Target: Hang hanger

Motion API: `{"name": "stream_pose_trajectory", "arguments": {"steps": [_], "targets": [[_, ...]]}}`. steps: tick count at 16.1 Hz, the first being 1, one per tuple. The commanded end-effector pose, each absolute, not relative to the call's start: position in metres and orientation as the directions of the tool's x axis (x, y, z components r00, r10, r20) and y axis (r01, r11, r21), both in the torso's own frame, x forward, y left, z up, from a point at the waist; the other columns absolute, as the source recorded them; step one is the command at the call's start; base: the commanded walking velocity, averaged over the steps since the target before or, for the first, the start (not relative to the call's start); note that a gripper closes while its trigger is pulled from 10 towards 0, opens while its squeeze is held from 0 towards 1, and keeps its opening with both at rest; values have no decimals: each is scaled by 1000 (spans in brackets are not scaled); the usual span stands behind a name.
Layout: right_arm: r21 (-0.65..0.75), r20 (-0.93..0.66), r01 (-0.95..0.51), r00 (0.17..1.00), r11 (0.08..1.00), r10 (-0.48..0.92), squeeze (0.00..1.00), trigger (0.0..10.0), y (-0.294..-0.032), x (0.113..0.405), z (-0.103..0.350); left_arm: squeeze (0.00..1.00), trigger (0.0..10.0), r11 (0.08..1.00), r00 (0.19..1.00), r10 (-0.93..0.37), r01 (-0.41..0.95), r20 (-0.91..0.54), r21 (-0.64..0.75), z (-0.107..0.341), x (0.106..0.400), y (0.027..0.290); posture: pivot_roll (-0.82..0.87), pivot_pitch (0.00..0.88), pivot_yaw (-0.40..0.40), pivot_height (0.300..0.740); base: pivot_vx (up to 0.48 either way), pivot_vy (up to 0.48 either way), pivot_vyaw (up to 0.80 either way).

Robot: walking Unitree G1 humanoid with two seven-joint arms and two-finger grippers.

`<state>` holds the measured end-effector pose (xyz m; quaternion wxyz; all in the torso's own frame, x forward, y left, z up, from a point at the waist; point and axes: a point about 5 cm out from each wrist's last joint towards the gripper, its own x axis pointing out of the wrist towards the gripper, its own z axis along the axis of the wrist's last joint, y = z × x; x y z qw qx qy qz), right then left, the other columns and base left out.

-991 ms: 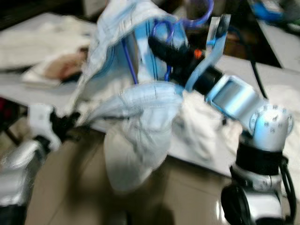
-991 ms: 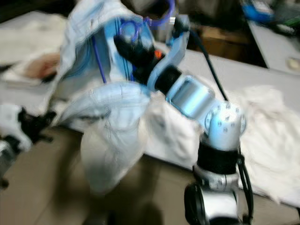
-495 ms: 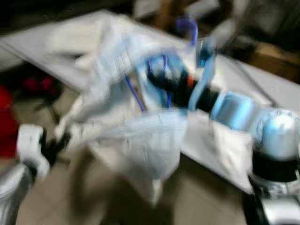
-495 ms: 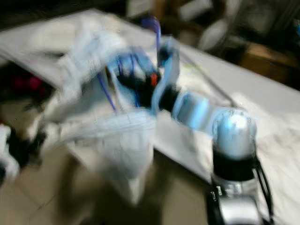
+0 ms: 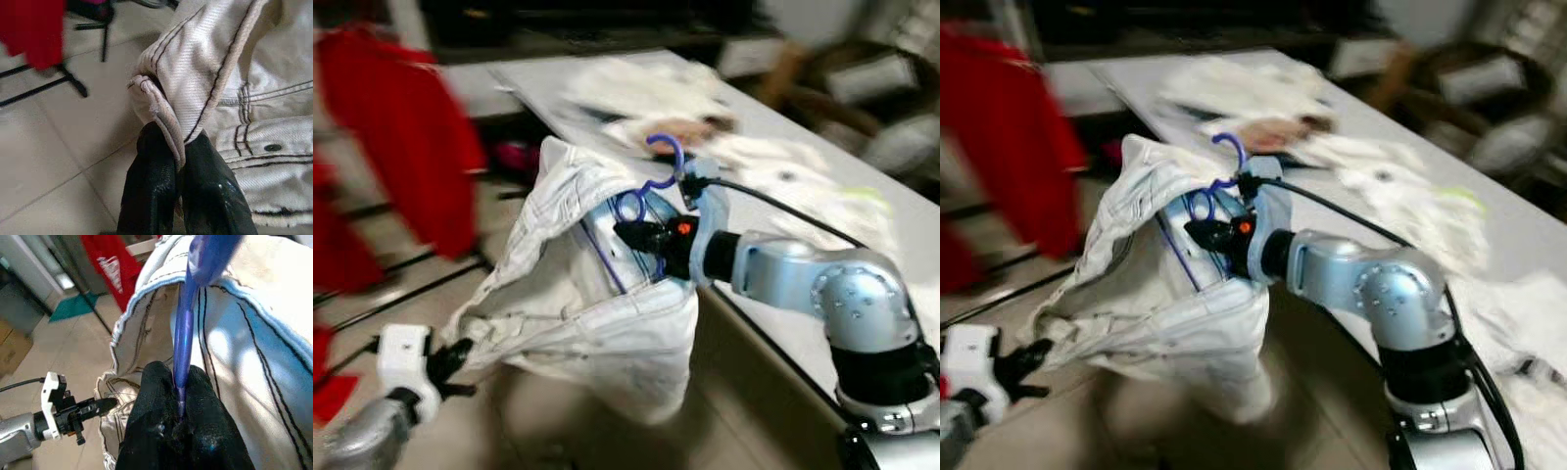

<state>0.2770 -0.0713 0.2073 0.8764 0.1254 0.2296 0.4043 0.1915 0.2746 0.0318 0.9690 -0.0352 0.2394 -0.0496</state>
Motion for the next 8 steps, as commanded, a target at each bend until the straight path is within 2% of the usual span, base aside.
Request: {"name": "stream_pose_trajectory", "arguments": {"steps": [1,4,5,6,8], "targets": [[374,-287,-617,634,693,719,0,10000,-83,285,207,1000,10000,990,880,-141,113,-453,-88,28,192,269,-31,0,-104,740,0,0,800],[349,-310,-568,681,745,664,0,10000,-85,290,194,1000,10000,953,887,-300,265,-352,-145,45,199,249,-33,0,-100,740,0,0,800],[344,-314,-564,684,750,658,0,10000,-85,291,192,1000,10000,945,888,-325,288,-325,-157,48,200,246,-33,0,-100,740,0,0,800],[321,-327,-557,695,766,641,0,10000,-84,293,181,1000,10000,924,904,-373,340,-208,-175,65,206,241,-32,0,-100,740,0,0,800],[291,-339,-554,703,780,625,0,10000,-82,294,171,1000,10000,912,906,-398,372,-145,-174,76,208,238,-28,0,-100,740,0,0,800]]}}
